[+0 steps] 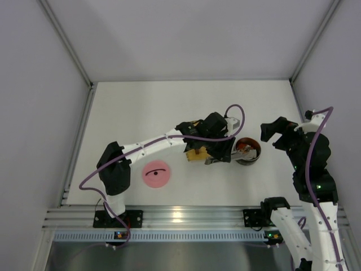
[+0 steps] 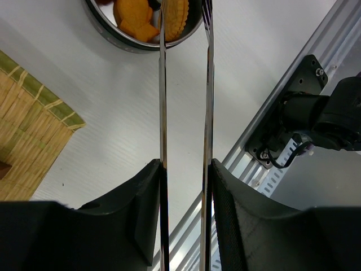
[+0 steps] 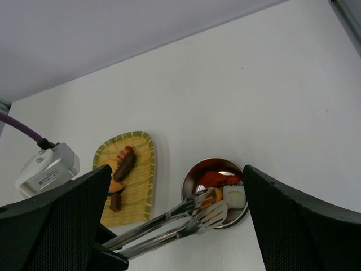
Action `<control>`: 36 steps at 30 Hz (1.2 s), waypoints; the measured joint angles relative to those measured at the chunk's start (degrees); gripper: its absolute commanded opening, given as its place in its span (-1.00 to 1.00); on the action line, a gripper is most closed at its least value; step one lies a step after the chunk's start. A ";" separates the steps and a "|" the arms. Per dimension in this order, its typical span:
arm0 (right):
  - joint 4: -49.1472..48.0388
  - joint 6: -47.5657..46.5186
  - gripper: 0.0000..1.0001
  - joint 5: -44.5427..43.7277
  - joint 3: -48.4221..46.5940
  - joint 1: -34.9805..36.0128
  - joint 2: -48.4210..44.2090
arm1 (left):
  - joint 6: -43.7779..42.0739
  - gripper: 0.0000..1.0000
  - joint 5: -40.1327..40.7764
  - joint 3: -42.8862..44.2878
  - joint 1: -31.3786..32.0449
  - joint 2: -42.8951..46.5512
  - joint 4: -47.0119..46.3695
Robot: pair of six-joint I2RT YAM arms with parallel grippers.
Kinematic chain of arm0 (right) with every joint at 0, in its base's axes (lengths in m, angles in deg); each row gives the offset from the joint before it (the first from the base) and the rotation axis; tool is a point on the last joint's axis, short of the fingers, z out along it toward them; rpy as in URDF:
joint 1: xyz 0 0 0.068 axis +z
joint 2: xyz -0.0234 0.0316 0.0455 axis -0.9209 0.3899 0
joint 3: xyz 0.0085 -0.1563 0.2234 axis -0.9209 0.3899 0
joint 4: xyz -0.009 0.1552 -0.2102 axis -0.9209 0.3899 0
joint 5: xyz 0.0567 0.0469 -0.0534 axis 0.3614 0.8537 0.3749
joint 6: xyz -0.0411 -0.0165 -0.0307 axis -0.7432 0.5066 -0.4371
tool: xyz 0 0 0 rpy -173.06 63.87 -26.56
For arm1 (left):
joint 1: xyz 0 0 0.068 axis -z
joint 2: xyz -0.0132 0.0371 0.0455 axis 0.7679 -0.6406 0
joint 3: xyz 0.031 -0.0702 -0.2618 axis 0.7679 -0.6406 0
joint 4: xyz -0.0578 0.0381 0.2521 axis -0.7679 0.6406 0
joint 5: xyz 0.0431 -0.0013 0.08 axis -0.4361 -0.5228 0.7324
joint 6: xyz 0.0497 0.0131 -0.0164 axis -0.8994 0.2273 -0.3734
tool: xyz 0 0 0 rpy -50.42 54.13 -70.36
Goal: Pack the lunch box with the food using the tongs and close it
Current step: Place the fake food in the packing box.
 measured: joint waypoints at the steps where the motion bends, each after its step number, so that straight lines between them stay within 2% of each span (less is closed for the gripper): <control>1: 0.00 0.00 0.96 0.00 0.00 0.02 0.00 | 0.00 -0.13 0.35 0.00 0.00 -0.04 0.24; 36: 0.00 0.00 0.97 -0.02 0.00 0.02 -0.33 | -1.55 -0.15 8.07 3.87 -0.04 -0.76 4.37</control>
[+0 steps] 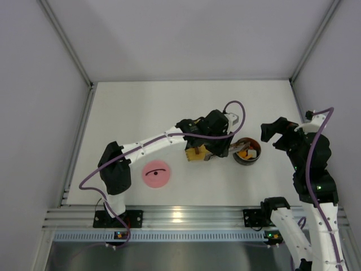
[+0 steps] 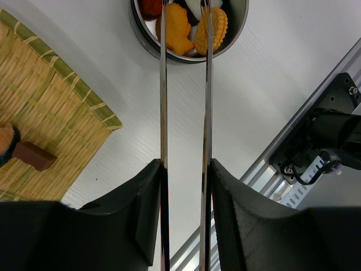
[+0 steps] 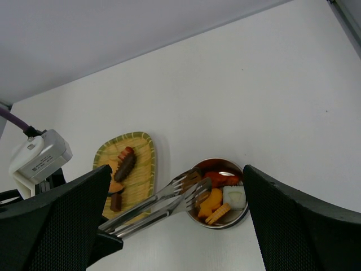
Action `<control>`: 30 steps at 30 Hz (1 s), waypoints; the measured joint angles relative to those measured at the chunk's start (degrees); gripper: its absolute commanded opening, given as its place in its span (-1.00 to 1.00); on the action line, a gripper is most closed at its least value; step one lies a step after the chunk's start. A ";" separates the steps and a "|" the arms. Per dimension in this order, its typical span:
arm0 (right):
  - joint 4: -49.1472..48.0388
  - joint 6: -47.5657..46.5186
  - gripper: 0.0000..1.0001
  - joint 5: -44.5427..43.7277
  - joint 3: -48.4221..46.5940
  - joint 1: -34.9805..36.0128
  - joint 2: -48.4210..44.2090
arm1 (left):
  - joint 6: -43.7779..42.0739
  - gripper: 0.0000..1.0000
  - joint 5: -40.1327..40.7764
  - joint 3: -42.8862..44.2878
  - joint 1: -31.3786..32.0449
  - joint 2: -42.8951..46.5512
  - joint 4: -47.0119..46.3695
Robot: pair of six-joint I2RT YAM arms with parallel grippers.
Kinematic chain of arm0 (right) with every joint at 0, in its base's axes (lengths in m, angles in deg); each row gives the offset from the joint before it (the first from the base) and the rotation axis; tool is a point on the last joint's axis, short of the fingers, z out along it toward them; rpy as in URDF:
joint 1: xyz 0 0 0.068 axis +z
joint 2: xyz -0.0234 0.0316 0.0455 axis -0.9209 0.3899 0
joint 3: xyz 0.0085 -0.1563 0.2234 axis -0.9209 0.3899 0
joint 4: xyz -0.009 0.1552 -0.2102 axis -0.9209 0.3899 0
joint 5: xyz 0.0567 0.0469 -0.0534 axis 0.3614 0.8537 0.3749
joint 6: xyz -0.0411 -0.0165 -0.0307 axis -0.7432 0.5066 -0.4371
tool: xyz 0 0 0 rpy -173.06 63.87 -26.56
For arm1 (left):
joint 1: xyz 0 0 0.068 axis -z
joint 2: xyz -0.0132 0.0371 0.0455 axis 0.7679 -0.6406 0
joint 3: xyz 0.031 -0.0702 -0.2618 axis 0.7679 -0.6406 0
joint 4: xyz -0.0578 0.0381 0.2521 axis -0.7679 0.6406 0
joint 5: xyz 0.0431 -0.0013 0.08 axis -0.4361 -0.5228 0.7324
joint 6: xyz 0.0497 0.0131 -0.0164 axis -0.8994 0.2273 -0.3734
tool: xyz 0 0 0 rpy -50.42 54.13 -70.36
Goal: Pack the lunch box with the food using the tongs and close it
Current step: Place the fake food in the packing box, then pick up the fake food from the plate.
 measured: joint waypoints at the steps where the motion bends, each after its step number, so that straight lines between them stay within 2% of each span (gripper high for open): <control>1: 0.02 0.00 0.97 0.00 0.00 -0.02 0.00 | -0.15 -0.14 -0.04 0.00 0.00 0.00 0.00; 16: 0.00 0.00 0.97 0.00 0.00 0.00 0.00 | -0.96 -0.21 -2.12 -1.36 0.00 0.96 -0.04; 23: 0.00 0.00 0.96 0.04 0.00 0.00 0.04 | -0.26 -0.12 10.40 -5.18 0.04 9.35 1.55; 30: 0.00 0.00 0.96 0.07 0.00 -0.02 0.17 | 1.03 -0.08 23.98 -5.03 -0.90 17.09 5.20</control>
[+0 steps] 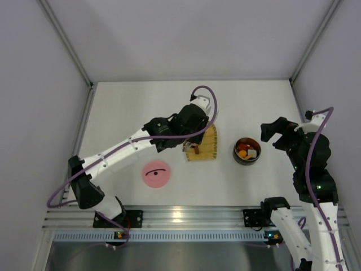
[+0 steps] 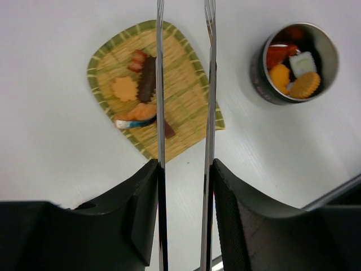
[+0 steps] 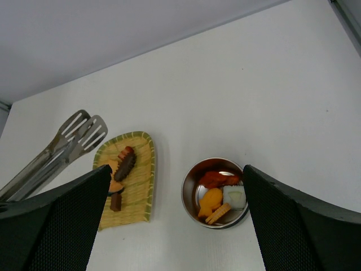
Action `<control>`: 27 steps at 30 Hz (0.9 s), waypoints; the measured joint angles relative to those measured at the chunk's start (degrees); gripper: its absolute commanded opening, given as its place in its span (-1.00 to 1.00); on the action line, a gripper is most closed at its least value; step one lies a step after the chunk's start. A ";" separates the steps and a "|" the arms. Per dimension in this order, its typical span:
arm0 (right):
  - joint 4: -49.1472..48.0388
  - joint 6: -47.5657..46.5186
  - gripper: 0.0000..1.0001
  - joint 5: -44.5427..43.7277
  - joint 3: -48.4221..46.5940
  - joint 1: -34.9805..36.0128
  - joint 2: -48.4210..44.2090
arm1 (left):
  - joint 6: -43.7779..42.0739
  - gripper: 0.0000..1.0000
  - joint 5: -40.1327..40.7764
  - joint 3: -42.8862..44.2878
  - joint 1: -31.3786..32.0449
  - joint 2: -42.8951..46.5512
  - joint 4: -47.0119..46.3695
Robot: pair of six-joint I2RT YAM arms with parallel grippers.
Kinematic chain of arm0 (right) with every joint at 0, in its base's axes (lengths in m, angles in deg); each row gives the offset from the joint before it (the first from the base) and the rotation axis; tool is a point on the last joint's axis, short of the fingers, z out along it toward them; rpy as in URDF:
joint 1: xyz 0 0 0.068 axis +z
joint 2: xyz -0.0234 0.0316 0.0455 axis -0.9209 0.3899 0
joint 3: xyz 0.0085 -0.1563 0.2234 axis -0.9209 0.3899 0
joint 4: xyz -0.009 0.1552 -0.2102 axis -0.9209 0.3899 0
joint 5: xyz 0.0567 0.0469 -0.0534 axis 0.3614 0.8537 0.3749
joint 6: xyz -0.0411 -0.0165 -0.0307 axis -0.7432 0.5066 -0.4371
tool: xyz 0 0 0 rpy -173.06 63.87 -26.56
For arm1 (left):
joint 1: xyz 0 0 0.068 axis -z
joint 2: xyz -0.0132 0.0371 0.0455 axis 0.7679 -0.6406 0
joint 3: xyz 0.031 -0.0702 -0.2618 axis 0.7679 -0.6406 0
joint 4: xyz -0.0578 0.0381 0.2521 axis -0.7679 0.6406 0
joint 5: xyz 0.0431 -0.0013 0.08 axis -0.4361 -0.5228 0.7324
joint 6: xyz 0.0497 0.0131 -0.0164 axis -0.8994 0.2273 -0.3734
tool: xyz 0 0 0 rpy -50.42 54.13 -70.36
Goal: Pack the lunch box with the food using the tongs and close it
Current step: Pick up the fake food from the plate.
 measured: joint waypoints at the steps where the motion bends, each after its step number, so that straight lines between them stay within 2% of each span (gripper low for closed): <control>1: 0.00 0.00 0.97 0.02 0.00 0.02 0.00 | 0.15 -0.07 1.22 -0.22 -0.55 0.07 0.57; 9: -0.02 0.00 0.96 0.26 0.00 0.00 0.26 | 1.07 0.00 3.98 -8.35 -5.11 -2.86 2.49; 15: -0.02 0.00 0.96 0.26 0.00 0.02 0.31 | 1.01 0.01 3.76 -9.40 -5.05 -6.56 2.36; 27: -0.02 0.00 0.96 0.26 0.02 0.02 0.31 | 0.55 -0.02 1.73 -10.03 -5.07 -6.73 1.38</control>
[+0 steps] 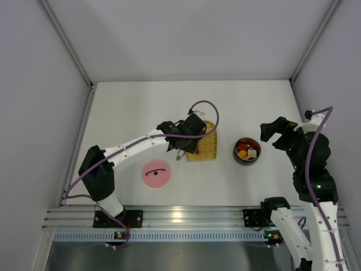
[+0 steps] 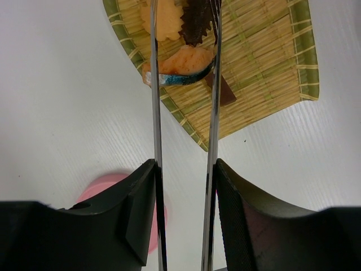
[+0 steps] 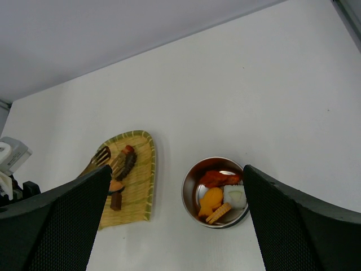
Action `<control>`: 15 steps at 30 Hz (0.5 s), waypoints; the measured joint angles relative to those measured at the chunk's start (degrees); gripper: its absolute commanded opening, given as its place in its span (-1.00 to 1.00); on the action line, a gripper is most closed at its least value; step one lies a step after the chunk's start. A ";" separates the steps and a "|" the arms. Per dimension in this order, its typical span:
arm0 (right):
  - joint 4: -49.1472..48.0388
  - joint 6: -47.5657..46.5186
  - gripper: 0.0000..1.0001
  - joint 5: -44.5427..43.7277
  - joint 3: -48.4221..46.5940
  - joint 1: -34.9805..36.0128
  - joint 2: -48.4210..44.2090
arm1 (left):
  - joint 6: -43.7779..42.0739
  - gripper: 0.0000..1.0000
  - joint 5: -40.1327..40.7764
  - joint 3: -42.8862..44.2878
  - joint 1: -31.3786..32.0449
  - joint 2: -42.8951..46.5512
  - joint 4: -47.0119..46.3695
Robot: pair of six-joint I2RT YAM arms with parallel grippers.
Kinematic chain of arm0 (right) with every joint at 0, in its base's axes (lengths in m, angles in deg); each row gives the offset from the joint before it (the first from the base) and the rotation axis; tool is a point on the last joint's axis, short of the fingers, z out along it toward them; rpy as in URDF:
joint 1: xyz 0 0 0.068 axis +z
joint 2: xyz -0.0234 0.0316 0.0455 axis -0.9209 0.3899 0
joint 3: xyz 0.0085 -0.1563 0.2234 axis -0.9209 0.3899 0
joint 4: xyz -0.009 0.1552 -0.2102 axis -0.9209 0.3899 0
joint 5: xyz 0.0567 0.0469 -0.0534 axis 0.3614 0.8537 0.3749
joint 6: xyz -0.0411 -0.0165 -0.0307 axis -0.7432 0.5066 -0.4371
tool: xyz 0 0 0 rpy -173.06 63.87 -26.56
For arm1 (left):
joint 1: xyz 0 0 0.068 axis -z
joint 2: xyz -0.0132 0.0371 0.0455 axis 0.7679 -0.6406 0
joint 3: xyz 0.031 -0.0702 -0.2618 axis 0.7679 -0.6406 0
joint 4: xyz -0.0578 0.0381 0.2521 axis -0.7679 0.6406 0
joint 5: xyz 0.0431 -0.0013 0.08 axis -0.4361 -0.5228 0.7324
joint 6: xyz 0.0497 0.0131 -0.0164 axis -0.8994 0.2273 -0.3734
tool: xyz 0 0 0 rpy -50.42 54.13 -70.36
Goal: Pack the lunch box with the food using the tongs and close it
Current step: Pick up the fake food from the plate.
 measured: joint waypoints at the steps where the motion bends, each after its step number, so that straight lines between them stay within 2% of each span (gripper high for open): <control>1: 0.00 0.02 0.96 0.00 0.00 -0.02 0.00 | -0.17 -0.02 -0.35 -0.22 0.00 0.00 -0.26; 15: 0.00 0.02 0.96 0.00 0.02 -0.02 -0.04 | -1.14 -0.05 -4.13 -0.72 0.02 -0.07 -1.27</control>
